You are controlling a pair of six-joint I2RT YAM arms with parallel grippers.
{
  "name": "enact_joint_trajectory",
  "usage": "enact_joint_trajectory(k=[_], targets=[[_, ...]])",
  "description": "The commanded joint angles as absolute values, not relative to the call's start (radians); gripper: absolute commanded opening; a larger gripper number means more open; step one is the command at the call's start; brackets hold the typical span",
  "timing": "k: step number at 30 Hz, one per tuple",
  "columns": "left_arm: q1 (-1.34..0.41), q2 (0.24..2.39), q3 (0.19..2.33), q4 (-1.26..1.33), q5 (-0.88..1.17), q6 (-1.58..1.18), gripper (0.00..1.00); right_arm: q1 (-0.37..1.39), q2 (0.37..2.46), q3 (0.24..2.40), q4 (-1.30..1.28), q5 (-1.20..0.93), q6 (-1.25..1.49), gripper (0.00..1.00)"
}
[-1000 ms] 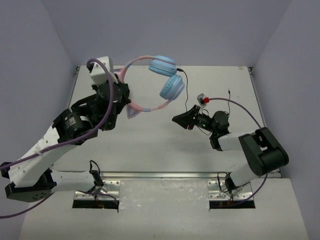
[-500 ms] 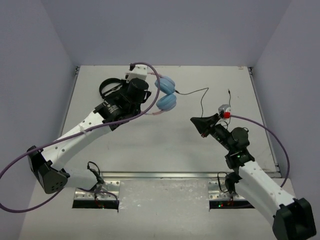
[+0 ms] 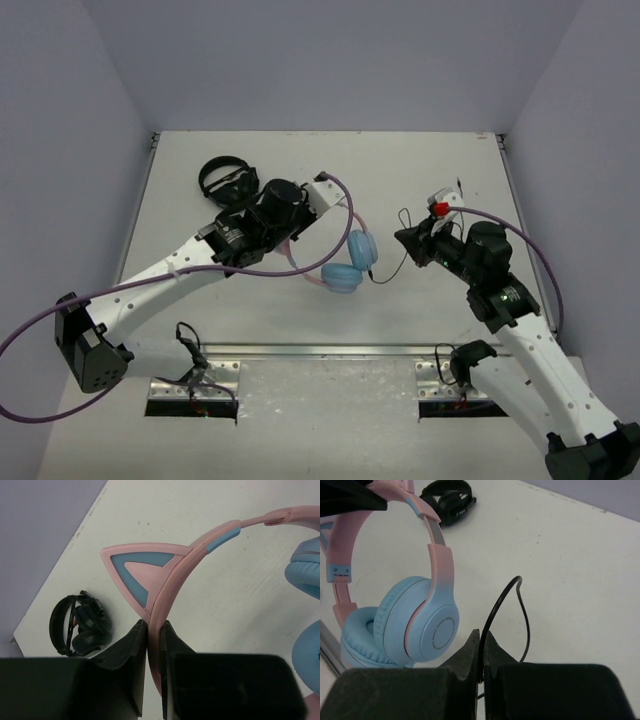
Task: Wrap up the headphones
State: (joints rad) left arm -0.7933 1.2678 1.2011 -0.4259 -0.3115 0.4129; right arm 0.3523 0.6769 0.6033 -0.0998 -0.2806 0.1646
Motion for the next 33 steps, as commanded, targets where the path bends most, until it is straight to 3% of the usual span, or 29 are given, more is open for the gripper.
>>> enact_joint_trajectory(k=[1, 4, 9, 12, 20, 33], targets=[[-0.804, 1.25, 1.18, -0.328, -0.212, 0.489, 0.0, 0.354, 0.719, 0.725, -0.27, -0.38, 0.069, 0.01], [-0.808, 1.256, 1.149, -0.34, -0.161, 0.52, 0.0, 0.354, 0.735, 0.773, -0.336, -0.438, 0.023, 0.01], [-0.822, 1.273, 1.117, -0.334, -0.141, 0.531, 0.0, 0.354, 0.73, 0.87, -0.4, -0.798, -0.078, 0.01], [-0.822, 1.284, 1.118, -0.342, -0.109, 0.531, 0.0, 0.354, 0.787, 0.96, -0.507, -0.862, -0.136, 0.01], [-0.848, 1.322, 1.186, -0.44, 0.155, 0.512, 0.0, 0.354, 0.945, 1.063, -0.484, -0.781, -0.173, 0.01], [-0.874, 1.215, 1.178, -0.428, 0.327, 0.497, 0.01, 0.354, 0.971, 0.888, -0.209, -0.46, -0.035, 0.01]])
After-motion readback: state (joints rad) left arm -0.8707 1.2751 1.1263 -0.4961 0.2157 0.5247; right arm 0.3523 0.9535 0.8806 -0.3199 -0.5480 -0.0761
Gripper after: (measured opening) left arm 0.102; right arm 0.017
